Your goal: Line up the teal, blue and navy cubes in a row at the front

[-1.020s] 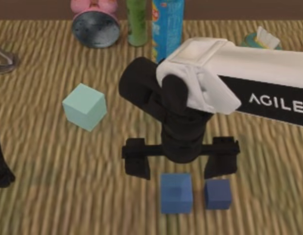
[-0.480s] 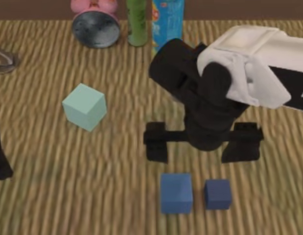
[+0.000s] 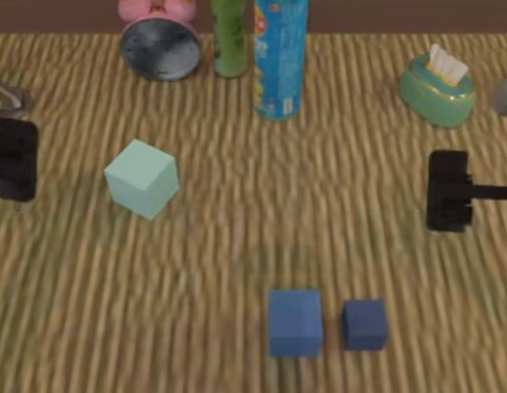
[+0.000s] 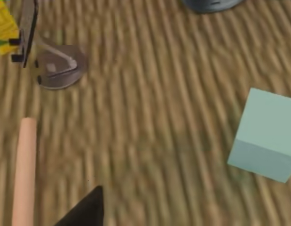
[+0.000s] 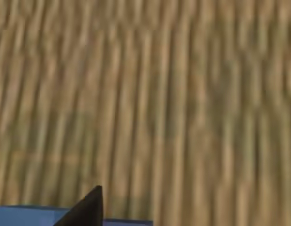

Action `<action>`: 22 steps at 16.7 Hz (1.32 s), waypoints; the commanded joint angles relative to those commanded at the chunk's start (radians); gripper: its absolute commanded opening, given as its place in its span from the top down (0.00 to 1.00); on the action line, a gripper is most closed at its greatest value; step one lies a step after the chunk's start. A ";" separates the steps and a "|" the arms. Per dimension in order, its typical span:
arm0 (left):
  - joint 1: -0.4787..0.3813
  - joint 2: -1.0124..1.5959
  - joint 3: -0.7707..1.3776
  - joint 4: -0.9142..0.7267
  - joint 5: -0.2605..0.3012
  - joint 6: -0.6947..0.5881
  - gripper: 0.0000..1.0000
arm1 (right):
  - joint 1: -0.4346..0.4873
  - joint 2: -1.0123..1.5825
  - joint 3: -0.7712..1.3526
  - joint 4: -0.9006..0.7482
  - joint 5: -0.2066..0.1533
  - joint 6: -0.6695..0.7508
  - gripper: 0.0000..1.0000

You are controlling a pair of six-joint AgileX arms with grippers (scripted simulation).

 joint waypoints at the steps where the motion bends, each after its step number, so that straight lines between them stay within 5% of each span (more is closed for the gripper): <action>1: -0.014 0.122 0.097 -0.065 0.000 0.012 0.00 | -0.044 -0.106 -0.082 0.051 0.005 -0.046 0.00; 6: -0.081 0.681 0.549 -0.376 0.001 0.072 0.00 | -0.259 -0.590 -0.484 0.306 -0.006 -0.260 0.00; 12: -0.146 1.164 0.989 -0.654 0.004 0.127 0.00 | -0.442 -0.953 -0.808 0.581 -0.091 -0.425 0.00; 17: -0.173 1.363 1.189 -0.761 0.005 0.151 0.00 | -0.516 -1.105 -0.924 0.721 -0.154 -0.478 0.00; 22: -0.175 1.373 1.200 -0.767 0.005 0.152 0.00 | -0.520 -1.114 -0.929 0.730 -0.159 -0.480 0.00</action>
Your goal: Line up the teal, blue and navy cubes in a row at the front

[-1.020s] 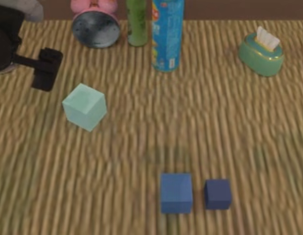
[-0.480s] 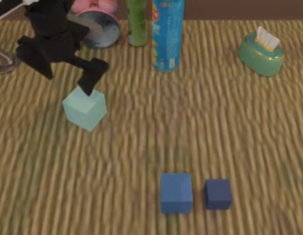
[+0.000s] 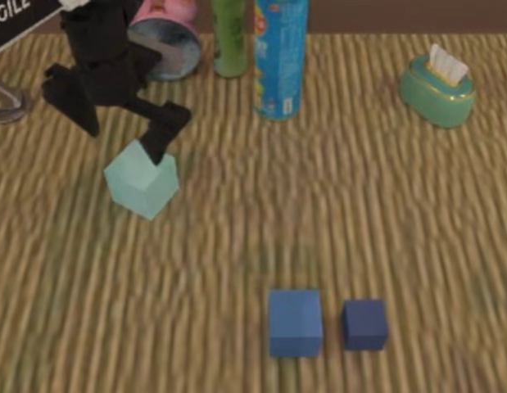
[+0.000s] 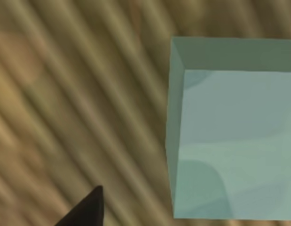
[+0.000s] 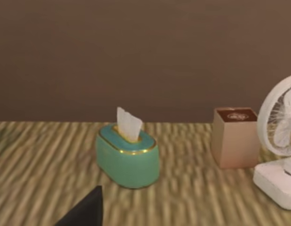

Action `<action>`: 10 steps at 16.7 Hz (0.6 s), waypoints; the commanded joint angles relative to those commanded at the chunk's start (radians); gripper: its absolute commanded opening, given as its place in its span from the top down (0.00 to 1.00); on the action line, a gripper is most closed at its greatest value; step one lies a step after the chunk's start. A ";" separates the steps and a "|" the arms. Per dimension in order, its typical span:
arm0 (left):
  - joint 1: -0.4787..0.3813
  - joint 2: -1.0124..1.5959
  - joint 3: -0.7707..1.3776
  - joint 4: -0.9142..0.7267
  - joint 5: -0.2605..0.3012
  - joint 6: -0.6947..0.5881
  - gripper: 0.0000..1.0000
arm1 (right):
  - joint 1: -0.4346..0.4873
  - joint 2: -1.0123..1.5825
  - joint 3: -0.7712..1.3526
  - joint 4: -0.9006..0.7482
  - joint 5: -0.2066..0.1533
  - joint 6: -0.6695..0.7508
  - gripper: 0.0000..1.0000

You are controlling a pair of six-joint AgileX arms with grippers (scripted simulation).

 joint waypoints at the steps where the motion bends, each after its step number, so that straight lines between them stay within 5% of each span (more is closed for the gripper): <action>1: 0.006 -0.002 -0.003 0.002 0.000 -0.001 0.00 | 0.000 0.000 0.000 0.000 0.000 0.000 0.00; 10: 0.002 0.065 -0.212 0.283 0.001 0.002 0.00 | 0.000 0.000 0.000 0.000 0.000 0.000 0.00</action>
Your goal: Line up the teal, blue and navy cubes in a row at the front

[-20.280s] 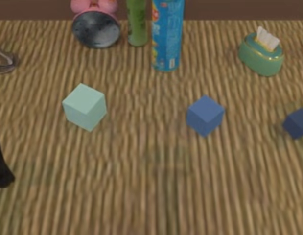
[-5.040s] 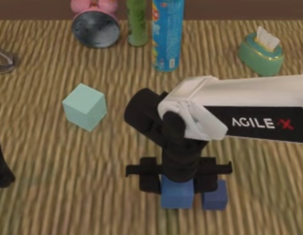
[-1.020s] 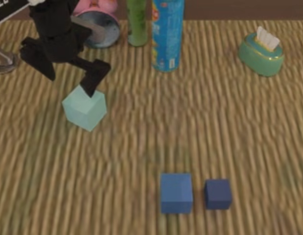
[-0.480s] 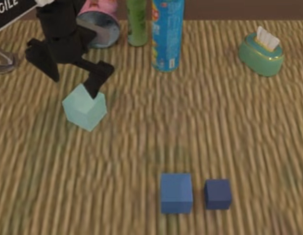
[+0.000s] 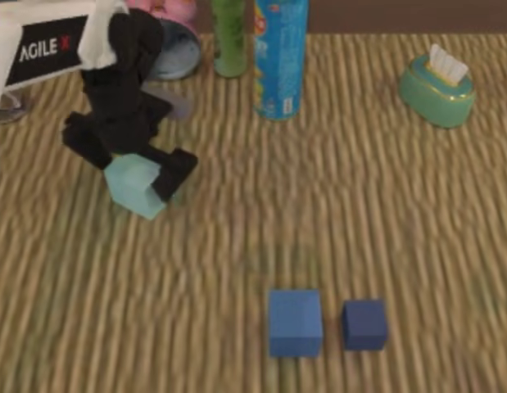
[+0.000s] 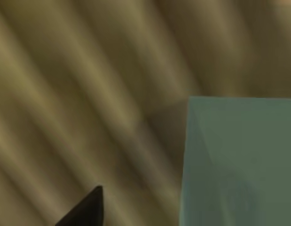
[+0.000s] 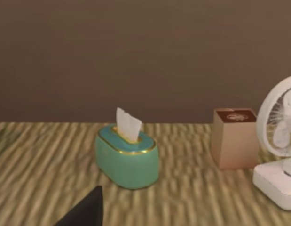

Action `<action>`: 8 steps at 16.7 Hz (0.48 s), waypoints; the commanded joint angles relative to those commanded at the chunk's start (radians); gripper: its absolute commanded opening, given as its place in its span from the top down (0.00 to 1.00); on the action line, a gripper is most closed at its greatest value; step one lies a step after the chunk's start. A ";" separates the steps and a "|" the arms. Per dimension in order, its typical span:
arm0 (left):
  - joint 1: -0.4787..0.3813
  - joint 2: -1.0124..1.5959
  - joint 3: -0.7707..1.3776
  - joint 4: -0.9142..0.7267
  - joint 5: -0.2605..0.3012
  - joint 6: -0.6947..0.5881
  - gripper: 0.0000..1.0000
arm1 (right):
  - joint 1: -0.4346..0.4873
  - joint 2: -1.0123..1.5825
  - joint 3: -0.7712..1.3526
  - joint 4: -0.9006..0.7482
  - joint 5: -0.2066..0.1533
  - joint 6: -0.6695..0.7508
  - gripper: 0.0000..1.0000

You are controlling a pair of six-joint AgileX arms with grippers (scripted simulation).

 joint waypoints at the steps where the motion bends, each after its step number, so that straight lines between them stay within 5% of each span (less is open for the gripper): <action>1: 0.000 0.006 -0.016 0.018 0.000 0.000 0.00 | 0.000 0.000 0.000 0.000 0.000 0.000 0.00; 5: 0.000 0.009 -0.023 0.026 0.000 0.000 0.00 | 0.000 0.000 0.000 0.000 0.000 0.000 0.00; 8: 0.000 0.009 -0.023 0.026 0.000 0.000 0.23 | 0.000 0.000 0.000 0.000 0.000 0.000 0.00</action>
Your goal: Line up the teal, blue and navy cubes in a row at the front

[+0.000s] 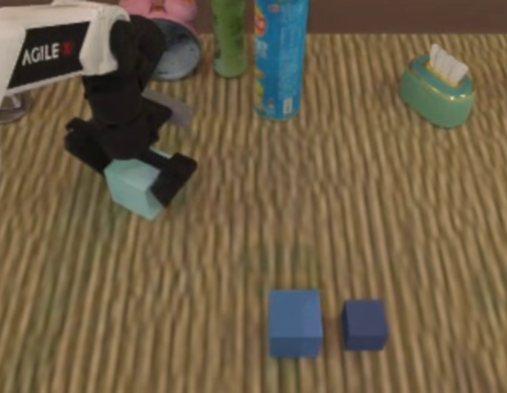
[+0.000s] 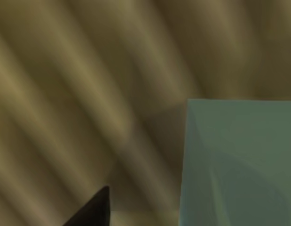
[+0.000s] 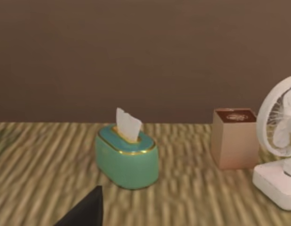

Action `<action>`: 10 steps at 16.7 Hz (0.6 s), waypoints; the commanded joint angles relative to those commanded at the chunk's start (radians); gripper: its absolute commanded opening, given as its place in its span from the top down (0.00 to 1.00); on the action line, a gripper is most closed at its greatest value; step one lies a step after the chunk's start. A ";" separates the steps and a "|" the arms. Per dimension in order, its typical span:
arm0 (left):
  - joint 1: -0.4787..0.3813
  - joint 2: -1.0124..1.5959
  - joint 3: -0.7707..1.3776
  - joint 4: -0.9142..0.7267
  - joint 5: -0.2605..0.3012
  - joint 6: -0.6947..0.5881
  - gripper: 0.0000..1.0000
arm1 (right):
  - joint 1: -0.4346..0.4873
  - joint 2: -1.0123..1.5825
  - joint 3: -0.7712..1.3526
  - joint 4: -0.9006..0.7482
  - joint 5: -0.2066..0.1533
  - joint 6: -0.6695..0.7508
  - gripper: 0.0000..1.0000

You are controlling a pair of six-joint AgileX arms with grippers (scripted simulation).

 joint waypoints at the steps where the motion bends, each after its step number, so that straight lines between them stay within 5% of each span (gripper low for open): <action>1: 0.000 0.000 0.000 0.000 0.000 0.000 0.30 | 0.000 0.000 0.000 0.000 0.000 0.000 0.00; 10: 0.000 0.000 0.000 0.000 0.000 0.000 0.98 | 0.000 0.000 0.000 0.000 0.000 0.000 0.00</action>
